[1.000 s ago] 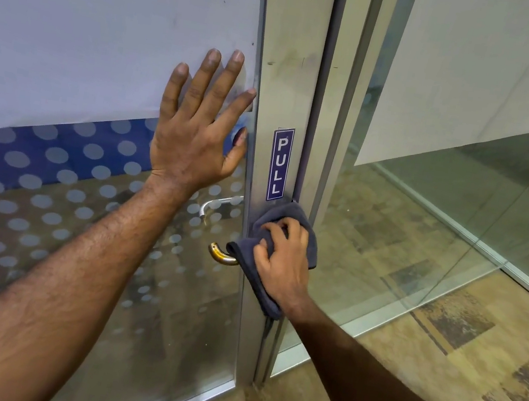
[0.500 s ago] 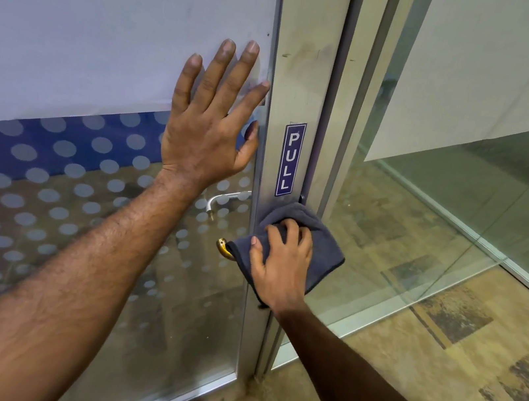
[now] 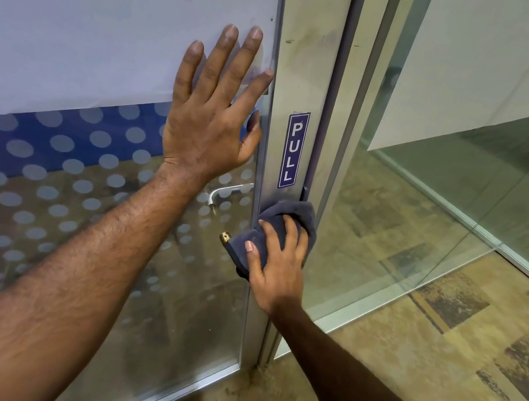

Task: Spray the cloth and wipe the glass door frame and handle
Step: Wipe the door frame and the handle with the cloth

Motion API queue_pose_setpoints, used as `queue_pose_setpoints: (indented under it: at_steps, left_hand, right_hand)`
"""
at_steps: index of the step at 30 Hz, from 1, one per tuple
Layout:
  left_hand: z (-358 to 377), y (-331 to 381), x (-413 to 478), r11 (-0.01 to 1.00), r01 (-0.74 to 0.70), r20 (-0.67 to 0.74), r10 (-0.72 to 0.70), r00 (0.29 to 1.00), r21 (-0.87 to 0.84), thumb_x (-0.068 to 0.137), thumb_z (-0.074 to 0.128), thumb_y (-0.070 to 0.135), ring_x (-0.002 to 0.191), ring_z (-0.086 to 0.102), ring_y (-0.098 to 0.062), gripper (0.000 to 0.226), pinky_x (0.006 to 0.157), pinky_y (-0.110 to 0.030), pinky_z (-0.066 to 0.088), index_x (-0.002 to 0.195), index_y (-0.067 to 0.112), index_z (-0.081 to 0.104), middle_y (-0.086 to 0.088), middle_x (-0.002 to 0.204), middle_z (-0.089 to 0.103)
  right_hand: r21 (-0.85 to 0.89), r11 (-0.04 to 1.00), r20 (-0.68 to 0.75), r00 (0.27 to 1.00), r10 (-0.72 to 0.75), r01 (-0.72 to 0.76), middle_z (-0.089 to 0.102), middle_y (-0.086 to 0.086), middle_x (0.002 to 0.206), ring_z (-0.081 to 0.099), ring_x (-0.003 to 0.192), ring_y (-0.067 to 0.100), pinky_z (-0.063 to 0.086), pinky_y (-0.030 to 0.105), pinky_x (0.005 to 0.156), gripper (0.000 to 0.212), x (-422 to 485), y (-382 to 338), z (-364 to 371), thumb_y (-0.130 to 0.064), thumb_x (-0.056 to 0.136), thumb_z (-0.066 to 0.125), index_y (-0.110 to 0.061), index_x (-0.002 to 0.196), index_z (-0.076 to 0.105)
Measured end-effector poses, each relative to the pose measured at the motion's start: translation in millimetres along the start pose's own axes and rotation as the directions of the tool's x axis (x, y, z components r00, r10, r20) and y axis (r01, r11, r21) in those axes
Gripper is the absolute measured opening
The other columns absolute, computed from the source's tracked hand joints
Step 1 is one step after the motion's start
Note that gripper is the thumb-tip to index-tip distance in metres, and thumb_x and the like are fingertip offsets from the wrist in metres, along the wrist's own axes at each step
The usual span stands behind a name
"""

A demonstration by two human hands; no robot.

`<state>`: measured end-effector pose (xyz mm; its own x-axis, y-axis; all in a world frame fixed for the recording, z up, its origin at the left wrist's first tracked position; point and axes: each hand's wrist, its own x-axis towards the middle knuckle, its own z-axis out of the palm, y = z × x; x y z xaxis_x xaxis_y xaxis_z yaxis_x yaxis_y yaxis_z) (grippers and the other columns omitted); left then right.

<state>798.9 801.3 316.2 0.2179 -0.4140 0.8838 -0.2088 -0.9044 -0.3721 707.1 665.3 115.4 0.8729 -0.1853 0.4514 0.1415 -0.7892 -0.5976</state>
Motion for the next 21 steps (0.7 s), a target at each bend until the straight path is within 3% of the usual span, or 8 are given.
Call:
queue_pose_setpoints:
  at_steps: [2, 6, 10, 13, 16, 18, 21]
  left_hand:
    - [0.0, -1.6, -0.7, 1.0, -0.001, -0.008, 0.001, 1.0, -0.005, 0.098, 0.045, 0.038, 0.148, 0.033, -0.035, 0.049, 0.12, -0.051, 0.013, 0.144, 0.023, 0.052, -0.013, 0.161, 0.035]
    - [-2.2, -1.4, -2.4, 1.0, 0.002, 0.015, -0.002, 1.0, -0.014, 0.098, 0.044, 0.04, 0.148, 0.032, -0.035, 0.051, 0.12, -0.051, 0.015, 0.146, 0.024, 0.05, -0.013, 0.161, 0.034]
    - [-3.5, -2.2, -1.9, 1.0, 0.003, 0.015, -0.002, 1.0, -0.019, 0.097, 0.045, 0.04, 0.148, 0.034, -0.035, 0.05, 0.119, -0.052, 0.018, 0.144, 0.024, 0.052, -0.013, 0.16, 0.037]
    - [-4.0, -3.0, -1.2, 0.999, -0.003, 0.017, 0.003, 1.0, -0.042, 0.096, 0.047, 0.039, 0.147, 0.035, -0.035, 0.051, 0.119, -0.052, 0.019, 0.143, 0.023, 0.054, -0.013, 0.16, 0.037]
    - [-4.4, -2.3, -0.9, 0.999, -0.007, 0.018, 0.008, 1.0, -0.052, 0.095, 0.047, 0.039, 0.147, 0.035, -0.036, 0.052, 0.119, -0.053, 0.02, 0.144, 0.022, 0.054, -0.013, 0.159, 0.038]
    - [-3.7, -2.0, -1.2, 0.999, -0.007, 0.012, 0.008, 1.0, -0.051, 0.095, 0.047, 0.039, 0.147, 0.035, -0.036, 0.052, 0.119, -0.053, 0.02, 0.144, 0.022, 0.054, -0.013, 0.159, 0.038]
    - [-2.1, -2.5, -1.0, 0.999, -0.01, 0.011, 0.01, 1.0, -0.048, 0.096, 0.046, 0.04, 0.147, 0.035, -0.035, 0.052, 0.119, -0.053, 0.02, 0.145, 0.022, 0.053, -0.013, 0.159, 0.038]
  right_hand:
    - [0.034, 0.999, 0.023, 0.999, -0.039, 0.039, 0.027, 0.002, 0.157, 0.027, 0.144, 0.03, 0.039, 0.048, 0.111, 0.054, 4.3, 12.8, -4.4, -0.063, 0.095, 0.035, -0.033, 0.139, 0.048]
    - [0.241, 0.961, -0.001, 0.99, 0.142, -0.138, 0.027, 0.004, 0.154, 0.04, 0.136, 0.024, 0.043, 0.049, 0.108, 0.048, 19.8, 14.0, -6.5, -0.051, 0.096, 0.049, -0.025, 0.135, 0.049]
    - [0.189, 0.963, -0.077, 0.975, 0.209, -0.191, 0.019, 0.009, 0.161, 0.019, 0.148, 0.03, 0.027, 0.052, 0.119, 0.061, -0.3, -18.5, 14.3, -0.058, 0.094, 0.042, -0.023, 0.144, 0.044]
    - [-0.006, 0.998, -0.162, 0.985, 0.056, -0.058, 0.022, 0.017, 0.163, 0.003, 0.151, 0.043, 0.01, 0.055, 0.122, 0.069, -21.4, -36.3, 27.4, -0.062, 0.097, 0.033, -0.017, 0.15, 0.041]
    - [-0.238, 0.961, -0.135, 0.975, -0.175, 0.139, 0.03, 0.015, 0.16, 0.013, 0.151, 0.043, 0.006, 0.056, 0.122, 0.066, -24.6, -38.3, 31.8, -0.056, 0.099, 0.037, -0.014, 0.149, 0.043]
    - [-0.344, 0.899, -0.074, 0.946, -0.315, 0.272, 0.041, 0.013, 0.155, 0.03, 0.146, 0.039, 0.016, 0.057, 0.121, 0.061, -18.0, -34.8, 28.8, -0.051, 0.096, 0.047, -0.016, 0.146, 0.047]
    - [-0.388, 0.818, 0.005, 0.889, -0.458, 0.424, 0.059, 0.013, 0.137, 0.057, 0.122, 0.033, 0.039, 0.051, 0.108, 0.062, 0.9, -27.6, 16.6, -0.044, 0.084, 0.067, -0.013, 0.136, 0.055]
